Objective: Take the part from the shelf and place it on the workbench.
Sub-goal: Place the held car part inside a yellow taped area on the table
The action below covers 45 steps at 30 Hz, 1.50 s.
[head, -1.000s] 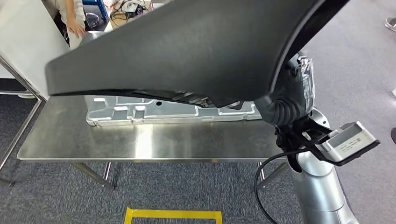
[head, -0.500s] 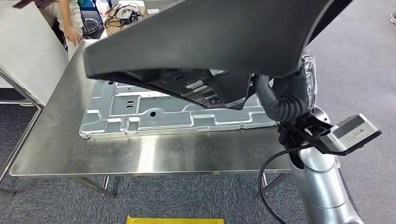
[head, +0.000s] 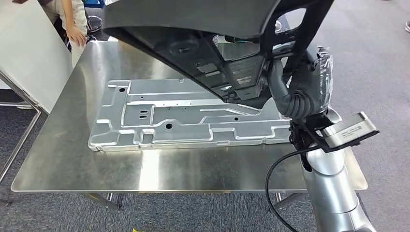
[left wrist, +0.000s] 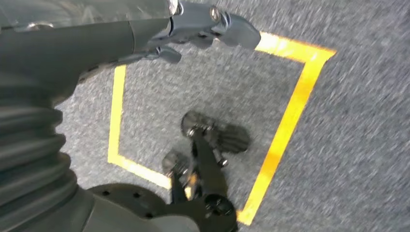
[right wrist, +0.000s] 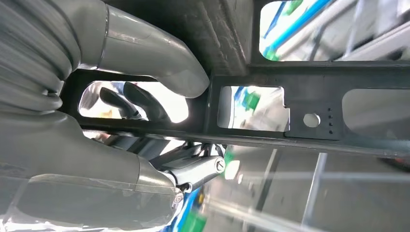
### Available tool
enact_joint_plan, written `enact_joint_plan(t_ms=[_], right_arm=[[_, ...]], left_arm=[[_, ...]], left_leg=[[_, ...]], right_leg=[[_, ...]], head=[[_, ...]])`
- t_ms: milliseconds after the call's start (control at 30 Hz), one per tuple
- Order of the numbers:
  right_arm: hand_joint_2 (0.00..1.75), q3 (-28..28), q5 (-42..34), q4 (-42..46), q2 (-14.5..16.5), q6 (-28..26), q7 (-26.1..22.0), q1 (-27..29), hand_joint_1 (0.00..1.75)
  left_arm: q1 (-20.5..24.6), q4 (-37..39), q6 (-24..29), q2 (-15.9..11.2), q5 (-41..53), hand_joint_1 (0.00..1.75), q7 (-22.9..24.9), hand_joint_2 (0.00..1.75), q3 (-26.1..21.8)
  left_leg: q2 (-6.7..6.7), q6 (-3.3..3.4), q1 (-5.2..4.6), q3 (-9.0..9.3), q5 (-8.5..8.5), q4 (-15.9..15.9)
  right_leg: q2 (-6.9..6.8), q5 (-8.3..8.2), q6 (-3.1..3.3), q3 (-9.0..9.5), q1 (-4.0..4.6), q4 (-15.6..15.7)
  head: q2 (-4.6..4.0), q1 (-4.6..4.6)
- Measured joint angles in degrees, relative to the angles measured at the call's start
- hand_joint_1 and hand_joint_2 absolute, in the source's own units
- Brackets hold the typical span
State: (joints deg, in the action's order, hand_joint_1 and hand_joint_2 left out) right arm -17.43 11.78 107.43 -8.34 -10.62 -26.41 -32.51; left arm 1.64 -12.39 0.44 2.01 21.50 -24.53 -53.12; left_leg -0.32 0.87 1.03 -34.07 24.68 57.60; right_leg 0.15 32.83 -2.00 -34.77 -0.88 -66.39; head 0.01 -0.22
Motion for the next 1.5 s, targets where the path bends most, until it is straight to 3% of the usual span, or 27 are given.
enact_joint_plan(t_ms=[67,100,133,200,233,300,400,467,533,567,600,633,700,767,933,1000,1067,1100,1133,1167,1233,1267,1333,1433,1500], right_arm=[[1.75,0.19,4.63,-1.25,-0.16,-3.50,0.43,0.12,1.75],[1.75,0.32,7.06,-1.95,-0.30,-5.19,0.82,0.26,1.75],[1.75,0.46,9.29,-2.58,-0.48,-6.68,1.28,0.41,1.75],[1.75,0.74,13.44,-3.73,-0.89,-9.33,2.42,0.58,1.75],[1.75,0.84,15.64,-4.58,-1.07,-10.78,3.01,0.48,1.75],[1.75,1.05,20.75,-7.24,-1.32,-14.07,4.33,0.08,1.75],[1.75,1.45,29.55,-13.04,-1.55,-17.91,6.56,-1.07,1.75],[1.75,1.51,34.76,-17.18,-1.58,-18.62,8.17,-2.51,1.75],[1.75,1.32,39.45,-21.67,-1.54,-18.64,9.65,-4.28,1.75],[1.75,1.14,41.58,-24.03,-1.44,-18.57,10.25,-5.10,1.75],[1.75,0.90,43.72,-26.48,-1.26,-18.44,10.78,-5.98,1.75],[1.75,0.56,46.04,-29.22,-0.93,-18.31,11.33,-7.07,1.75],[1.75,-0.33,51.07,-35.02,0.12,-18.15,12.46,-9.89,1.75],[1.75,-1.55,56.53,-41.43,1.53,-18.38,13.82,-13.63,1.75],[1.75,-5.92,68.53,-58.73,5.83,-19.37,17.33,-22.10,1.75],[1.75,-7.57,71.59,-64.01,7.70,-19.35,18.36,-24.62,1.75],[1.75,-9.80,74.48,-69.21,9.91,-18.74,19.41,-26.73,1.75],[1.75,-11.22,75.77,-71.77,11.09,-18.09,19.96,-27.45,1.75],[1.75,-12.73,76.74,-74.02,12.18,-17.32,20.46,-27.91,1.75],[1.75,-14.19,77.39,-75.83,13.15,-16.61,20.90,-28.22,1.75],[1.75,-16.94,77.86,-78.67,14.77,-15.63,21.45,-28.90,1.75],[1.75,-18.17,77.92,-79.80,15.47,-15.37,21.59,-29.33,1.75],[1.75,-20.63,77.97,-81.78,16.56,-15.13,21.74,-29.85,1.75],[1.75,-23.46,78.01,-83.86,17.58,-15.27,21.97,-29.81,1.75],[1.75,-24.51,78.01,-84.69,18.06,-15.34,22.18,-29.86,1.75]], left_arm=[[0.06,0.00,0.00,-0.03,0.48,0.00,-0.03,1.75,-0.10],[0.05,0.00,0.00,-0.03,0.65,0.00,-0.10,1.75,-0.15],[-0.01,0.00,0.00,-0.04,0.81,0.00,-0.20,1.75,-0.23],[-0.15,0.00,-0.02,-0.01,1.21,0.00,-0.46,1.75,-0.38],[-0.17,0.00,-0.05,0.01,1.52,0.00,-0.62,1.75,-0.43],[-0.09,0.00,-0.25,0.02,2.22,0.00,-0.88,1.75,-0.45],[0.16,-0.02,-0.61,-0.12,3.04,0.00,-1.00,1.75,-0.46],[0.33,-0.04,-0.85,-0.24,3.38,0.00,-1.00,1.75,-0.46],[0.42,-0.04,-0.98,-0.24,3.62,0.00,-1.00,1.75,-0.50],[0.44,-0.04,-0.98,-0.25,3.72,0.00,-0.99,1.75,-0.54],[0.44,-0.04,-0.99,-0.25,3.81,0.00,-0.99,1.75,-0.57],[0.43,-0.04,-1.02,-0.26,3.97,0.00,-0.98,1.75,-0.61],[0.52,-0.04,-1.08,-0.32,4.42,0.00,-0.98,1.75,-0.66],[0.78,-0.04,-1.16,-0.39,4.96,0.00,-0.94,1.75,-0.69],[1.15,-0.04,-1.46,-0.43,6.25,0.00,-0.82,1.75,-0.73],[1.34,-0.04,-1.55,-0.43,6.57,0.00,-0.81,1.75,-0.75],[1.46,-0.04,-1.64,-0.43,6.77,0.00,-0.80,1.75,-0.83],[1.49,-0.04,-1.70,-0.43,6.86,0.00,-0.82,1.75,-0.89],[1.49,-0.04,-1.78,-0.43,7.02,0.00,-0.86,1.75,-0.94],[1.50,-0.04,-1.86,-0.43,7.19,0.00,-0.92,1.75,-0.97],[1.51,-0.04,-2.08,-0.43,7.60,0.00,-1.11,1.75,-0.98],[1.59,-0.04,-2.21,-0.44,7.77,0.00,-1.25,1.75,-0.98],[1.77,-0.03,-2.46,-0.54,8.17,0.00,-1.53,1.75,-0.97],[1.87,-0.03,-2.62,-0.65,8.55,0.00,-1.81,1.75,-0.97],[1.84,-0.03,-2.69,-0.69,8.61,0.00,-1.87,1.75,-0.96]], left_leg=[[-0.03,0.27,-0.16,0.18,0.27,0.03],[-0.08,0.32,-0.26,0.37,0.44,0.05],[-0.14,0.33,-0.35,0.67,0.64,0.06],[-0.24,0.21,-0.54,1.38,1.10,0.05],[-0.27,0.05,-0.66,1.57,1.32,0.09],[-0.25,-0.47,-0.76,1.64,1.55,0.04],[-0.14,-1.43,-0.78,1.61,2.04,0.28],[-0.08,-1.94,-0.72,-0.20,4.34,4.37],[-0.05,-2.29,-0.54,-4.16,7.66,12.16],[-0.05,-2.40,-0.48,-5.99,8.45,15.30],[-0.04,-2.46,-0.46,-6.97,8.12,16.51],[-0.03,-2.45,-0.45,-6.84,6.65,15.39],[0.02,-2.16,-0.45,-3.89,2.09,7.81],[0.06,-1.66,-0.64,-1.23,-0.31,1.53],[-0.02,-0.41,-0.65,-0.65,-0.61,-0.09],[0.01,0.01,-0.40,-0.43,-0.81,-0.49],[0.01,0.15,-0.41,-0.41,-0.74,-0.48],[0.00,0.15,-0.40,-0.36,-0.66,-0.46],[-0.04,0.10,-0.39,-0.26,-0.55,-0.43],[-0.12,-0.01,-0.37,-0.13,-0.41,-0.37],[-0.27,-0.41,-0.39,0.03,0.00,-0.10],[-0.30,-0.66,-0.50,-0.03,0.21,0.12],[-0.29,-1.26,-0.60,-0.18,0.44,0.29],[-0.18,-2.25,-0.38,-0.24,1.05,0.65],[-0.04,-2.71,-0.28,-1.89,3.43,4.64]], right_leg=[[0.00,1.57,-0.07,-4.53,0.00,-6.89],[0.00,0.77,0.03,-5.59,0.01,-7.68],[0.00,-1.14,0.23,-5.44,0.05,-6.07],[-0.01,-6.04,0.98,-2.56,0.29,1.72],[-0.04,-7.58,1.33,-1.16,0.49,5.26],[-0.06,-8.26,1.81,0.01,0.90,8.37],[-0.01,-8.40,2.45,0.33,0.68,9.09],[-0.09,-8.55,2.92,0.72,0.34,9.59],[-0.12,-8.46,3.19,0.80,0.46,9.57],[-0.12,-8.38,3.24,0.81,0.52,9.51],[-0.11,-8.27,3.25,0.85,0.55,9.41],[-0.08,-8.13,3.24,0.92,0.56,9.29],[0.04,-7.77,3.07,1.15,0.57,9.02],[0.20,-7.52,2.70,1.13,0.76,8.71],[0.16,-6.98,1.42,0.67,0.78,8.18],[0.09,-4.50,0.90,-1.46,0.60,3.73],[0.05,-1.38,0.49,-5.48,0.37,-4.08],[0.03,-0.87,0.37,-7.07,0.26,-6.80],[0.02,-1.46,0.33,-7.69,0.16,-7.48],[0.00,-3.12,0.39,-7.18,0.07,-5.76],[-0.07,-7.35,0.78,-4.10,0.03,1.68],[-0.09,-8.58,1.05,-2.77,0.13,5.00],[-0.06,-8.85,1.60,-1.73,0.44,7.67],[-0.05,-8.82,2.67,-1.32,0.49,8.30],[-0.08,-8.90,3.32,-0.89,0.33,8.72]], head=[[0.01,0.05],[0.01,0.08],[0.01,0.09],[0.00,0.07],[0.00,0.08],[0.01,0.05],[0.01,0.04],[0.00,-0.01],[0.00,-0.02],[0.00,-0.01],[0.00,-0.01],[0.00,-0.02],[-0.01,-0.03],[0.00,-0.01],[0.00,0.09],[0.00,0.22],[0.00,0.30],[0.00,0.30],[0.00,0.32],[0.00,0.35],[-0.01,0.36],[0.00,0.33],[0.01,0.26],[0.01,0.25],[0.01,0.15]])
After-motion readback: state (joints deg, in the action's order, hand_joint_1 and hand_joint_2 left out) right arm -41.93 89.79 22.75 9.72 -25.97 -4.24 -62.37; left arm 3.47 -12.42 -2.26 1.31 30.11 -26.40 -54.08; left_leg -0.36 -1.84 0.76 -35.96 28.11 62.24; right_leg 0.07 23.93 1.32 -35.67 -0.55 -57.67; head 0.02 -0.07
